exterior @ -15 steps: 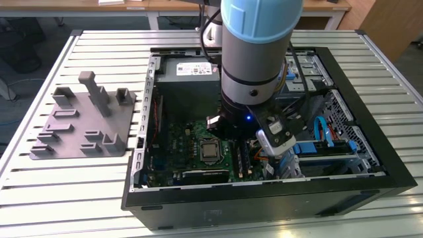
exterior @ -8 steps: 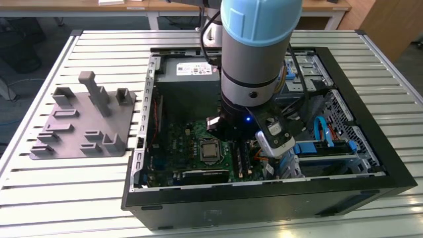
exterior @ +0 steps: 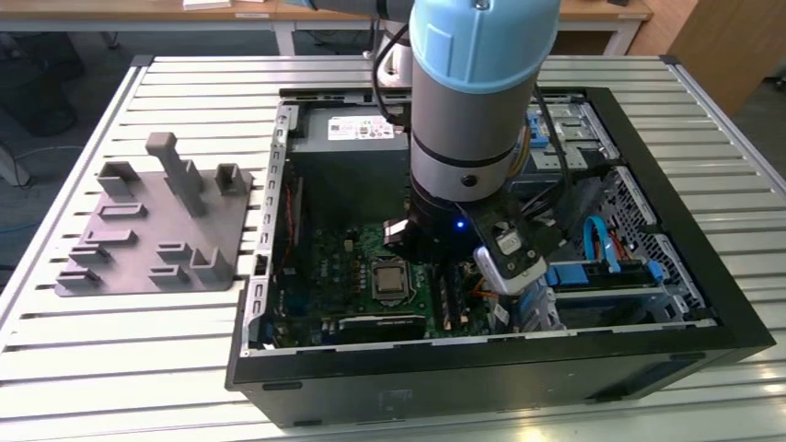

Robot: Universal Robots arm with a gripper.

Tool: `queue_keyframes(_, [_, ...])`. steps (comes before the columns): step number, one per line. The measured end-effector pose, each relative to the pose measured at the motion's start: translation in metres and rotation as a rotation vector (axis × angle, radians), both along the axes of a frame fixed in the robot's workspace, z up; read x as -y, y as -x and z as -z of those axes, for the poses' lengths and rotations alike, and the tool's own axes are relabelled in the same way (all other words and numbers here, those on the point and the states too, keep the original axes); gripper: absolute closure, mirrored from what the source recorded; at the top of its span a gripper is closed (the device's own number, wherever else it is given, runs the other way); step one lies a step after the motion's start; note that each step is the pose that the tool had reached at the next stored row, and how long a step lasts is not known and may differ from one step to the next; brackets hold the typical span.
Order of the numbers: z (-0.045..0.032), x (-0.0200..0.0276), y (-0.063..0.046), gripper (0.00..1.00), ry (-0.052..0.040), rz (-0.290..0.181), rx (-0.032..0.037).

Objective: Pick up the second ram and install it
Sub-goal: 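Insert the second ram into the second slot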

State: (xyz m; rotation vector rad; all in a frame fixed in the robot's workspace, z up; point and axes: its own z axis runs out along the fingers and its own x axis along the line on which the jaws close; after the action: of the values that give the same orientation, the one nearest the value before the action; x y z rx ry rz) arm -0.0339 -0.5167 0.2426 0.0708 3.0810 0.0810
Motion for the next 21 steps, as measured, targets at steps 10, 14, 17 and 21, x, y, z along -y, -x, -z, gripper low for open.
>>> queue_keyframes(10, [0.0050,-0.0025,0.000,0.86,-0.0003,0.000,0.0001])
queue_keyframes(14, [0.0072,-0.0031,0.000,0.86,0.0000,0.000,0.0000])
queue_keyframes(17, [0.0088,-0.0035,0.000,0.86,0.0000,0.000,0.0000])
queue_keyframes(21, [0.0107,-0.0040,0.000,0.86,-0.0001,0.000,0.0000])
